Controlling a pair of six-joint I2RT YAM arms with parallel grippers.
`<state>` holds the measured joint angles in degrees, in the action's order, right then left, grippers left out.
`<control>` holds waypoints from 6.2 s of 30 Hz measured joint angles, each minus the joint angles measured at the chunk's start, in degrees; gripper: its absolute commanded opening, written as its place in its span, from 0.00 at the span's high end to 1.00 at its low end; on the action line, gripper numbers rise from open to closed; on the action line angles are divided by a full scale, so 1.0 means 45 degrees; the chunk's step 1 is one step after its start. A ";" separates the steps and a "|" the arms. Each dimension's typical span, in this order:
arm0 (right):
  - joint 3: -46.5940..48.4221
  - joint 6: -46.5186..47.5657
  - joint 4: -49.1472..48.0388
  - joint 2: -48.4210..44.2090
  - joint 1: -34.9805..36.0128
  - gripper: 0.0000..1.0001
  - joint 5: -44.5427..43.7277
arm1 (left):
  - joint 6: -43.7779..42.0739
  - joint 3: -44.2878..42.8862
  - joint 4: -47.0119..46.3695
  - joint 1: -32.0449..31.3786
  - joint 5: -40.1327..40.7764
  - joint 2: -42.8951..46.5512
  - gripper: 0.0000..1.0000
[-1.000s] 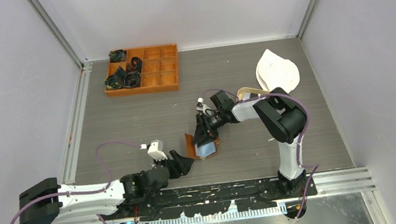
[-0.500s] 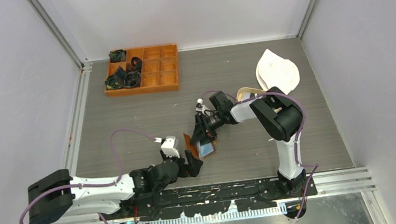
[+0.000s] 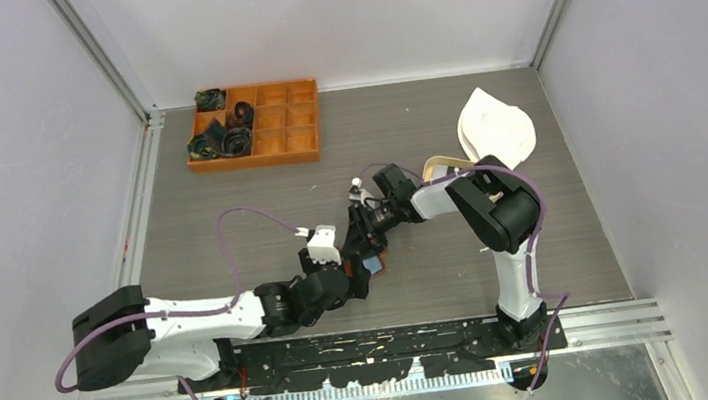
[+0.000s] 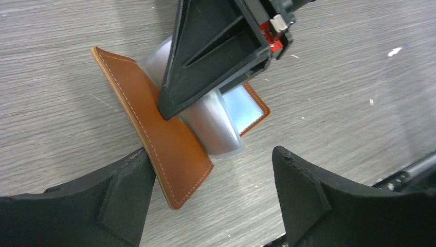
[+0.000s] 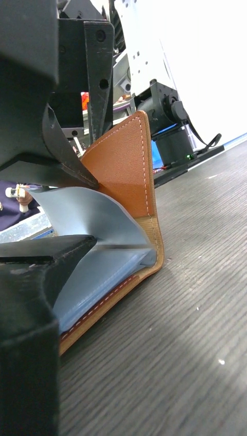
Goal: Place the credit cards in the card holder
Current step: Turn over the card slot in the card holder.
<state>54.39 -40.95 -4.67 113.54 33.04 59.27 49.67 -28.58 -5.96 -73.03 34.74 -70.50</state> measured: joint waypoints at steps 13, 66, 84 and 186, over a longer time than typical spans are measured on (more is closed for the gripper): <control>0.0311 0.0656 0.0787 -0.0005 -0.0219 0.55 -0.0126 | 0.0549 -0.0087 0.1263 0.1073 -0.0117 -0.0704 0.87; -0.0306 -0.4337 -0.4687 0.0257 -0.0879 0.58 0.0578 | -0.5178 -0.3813 0.3857 0.2550 -0.1724 -0.2977 0.44; 0.0364 -0.0442 -0.1569 -0.1122 -0.1180 0.55 0.0758 | -0.3274 -0.0597 0.1705 0.3997 -0.3492 0.0165 1.00; 0.3512 1.2993 0.9889 -0.1525 0.0500 0.73 -0.7592 | -0.2404 -0.0330 -0.5396 0.4838 -0.7247 -0.4784 0.81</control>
<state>70.19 17.52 39.83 106.67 35.29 25.10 38.85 -30.06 -30.24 -51.27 2.13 -92.03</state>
